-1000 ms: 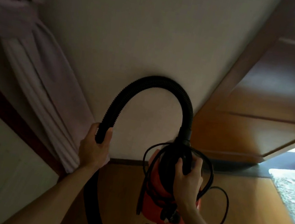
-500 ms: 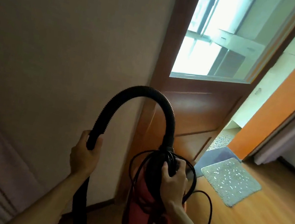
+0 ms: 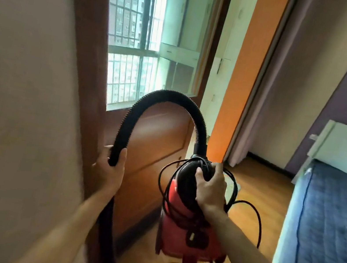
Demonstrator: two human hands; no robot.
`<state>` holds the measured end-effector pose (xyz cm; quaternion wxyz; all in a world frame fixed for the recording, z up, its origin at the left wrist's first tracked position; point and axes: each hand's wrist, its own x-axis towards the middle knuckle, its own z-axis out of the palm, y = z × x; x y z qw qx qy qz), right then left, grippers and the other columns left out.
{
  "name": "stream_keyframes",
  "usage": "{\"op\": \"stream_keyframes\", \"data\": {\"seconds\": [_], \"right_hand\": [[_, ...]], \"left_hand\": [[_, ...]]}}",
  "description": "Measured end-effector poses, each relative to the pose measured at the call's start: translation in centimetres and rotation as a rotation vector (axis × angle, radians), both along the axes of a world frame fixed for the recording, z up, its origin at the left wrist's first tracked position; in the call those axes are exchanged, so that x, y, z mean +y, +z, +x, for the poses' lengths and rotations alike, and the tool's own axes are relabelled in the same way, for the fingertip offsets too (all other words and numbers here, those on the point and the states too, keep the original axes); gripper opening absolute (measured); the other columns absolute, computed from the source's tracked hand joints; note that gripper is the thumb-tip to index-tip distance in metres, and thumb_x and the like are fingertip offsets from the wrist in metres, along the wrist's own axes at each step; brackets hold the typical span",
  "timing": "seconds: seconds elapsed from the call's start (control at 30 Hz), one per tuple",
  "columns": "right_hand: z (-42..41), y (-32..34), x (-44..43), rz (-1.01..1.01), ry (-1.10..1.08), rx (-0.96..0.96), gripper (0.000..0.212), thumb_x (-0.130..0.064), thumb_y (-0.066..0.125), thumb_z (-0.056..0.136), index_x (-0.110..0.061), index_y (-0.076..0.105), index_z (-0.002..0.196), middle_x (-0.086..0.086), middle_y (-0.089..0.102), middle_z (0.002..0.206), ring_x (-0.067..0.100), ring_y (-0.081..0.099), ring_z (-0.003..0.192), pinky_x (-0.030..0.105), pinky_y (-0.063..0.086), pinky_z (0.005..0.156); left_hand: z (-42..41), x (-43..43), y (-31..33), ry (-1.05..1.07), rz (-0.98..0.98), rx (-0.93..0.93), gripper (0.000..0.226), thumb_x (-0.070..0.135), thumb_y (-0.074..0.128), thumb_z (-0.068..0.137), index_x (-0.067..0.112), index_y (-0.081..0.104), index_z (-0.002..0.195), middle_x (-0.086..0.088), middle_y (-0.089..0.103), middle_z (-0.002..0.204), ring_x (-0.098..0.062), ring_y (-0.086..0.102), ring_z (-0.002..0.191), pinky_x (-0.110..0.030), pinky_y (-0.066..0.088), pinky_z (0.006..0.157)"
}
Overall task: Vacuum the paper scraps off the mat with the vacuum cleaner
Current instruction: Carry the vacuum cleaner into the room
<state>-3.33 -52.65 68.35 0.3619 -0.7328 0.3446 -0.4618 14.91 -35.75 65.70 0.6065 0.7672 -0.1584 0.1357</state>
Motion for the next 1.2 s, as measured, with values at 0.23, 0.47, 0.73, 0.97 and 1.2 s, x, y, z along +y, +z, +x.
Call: {"op": "stream_keyframes", "data": {"seconds": [0.23,0.47,0.73,0.97,1.2], "right_hand": [[-5.2,2.1,-8.3,0.022,-0.165,-0.051,0.020,-0.024,0.064,0.090,-0.024,0.044,0.089,-0.003,0.058,0.070,0.028,0.060,0.058,0.046,0.055,0.059],[-9.8,3.3,-15.9,-0.009,-0.248,-0.078,0.018,-0.020,0.063,0.091,-0.010,0.049,0.099,-0.002,0.057,0.073,0.010,0.054,0.060,0.024,0.041,0.058],[-14.3,4.3,-21.4,-0.024,-0.330,-0.106,0.016,-0.016,0.063,0.092,-0.009,0.048,0.095,-0.008,0.053,0.070,0.004,0.052,0.061,0.010,0.038,0.053],[-16.6,4.7,-24.4,-0.060,-0.394,-0.112,0.017,-0.011,0.064,0.091,-0.005,0.049,0.095,-0.011,0.047,0.072,0.001,0.047,0.062,0.001,0.036,0.053],[-16.6,3.9,-28.8,-0.056,-0.452,-0.104,0.020,-0.013,0.064,0.092,-0.012,0.045,0.097,-0.013,0.048,0.074,-0.003,0.047,0.065,0.000,0.037,0.058]], "left_hand": [[-3.2,-10.4,2.9,-0.153,0.005,-0.071,0.025,0.047,0.061,0.093,0.022,0.057,0.098,-0.004,0.066,0.070,-0.026,0.065,0.059,-0.031,0.051,0.053],[-6.6,-20.1,5.1,-0.225,0.005,-0.063,0.024,0.047,0.063,0.091,0.025,0.060,0.099,0.000,0.063,0.071,-0.029,0.063,0.068,-0.035,0.050,0.064],[-11.0,-28.1,6.5,-0.299,-0.044,-0.005,0.020,0.047,0.065,0.089,0.028,0.058,0.093,0.001,0.064,0.071,-0.031,0.063,0.070,-0.042,0.055,0.071],[-13.0,-33.1,7.4,-0.353,-0.083,-0.010,0.022,0.042,0.065,0.091,0.021,0.063,0.098,-0.006,0.067,0.078,-0.029,0.063,0.071,-0.031,0.043,0.065],[-12.6,-38.4,6.9,-0.410,-0.054,-0.006,0.025,0.044,0.065,0.091,0.022,0.063,0.102,-0.005,0.066,0.079,-0.027,0.063,0.069,-0.029,0.041,0.061]]}}
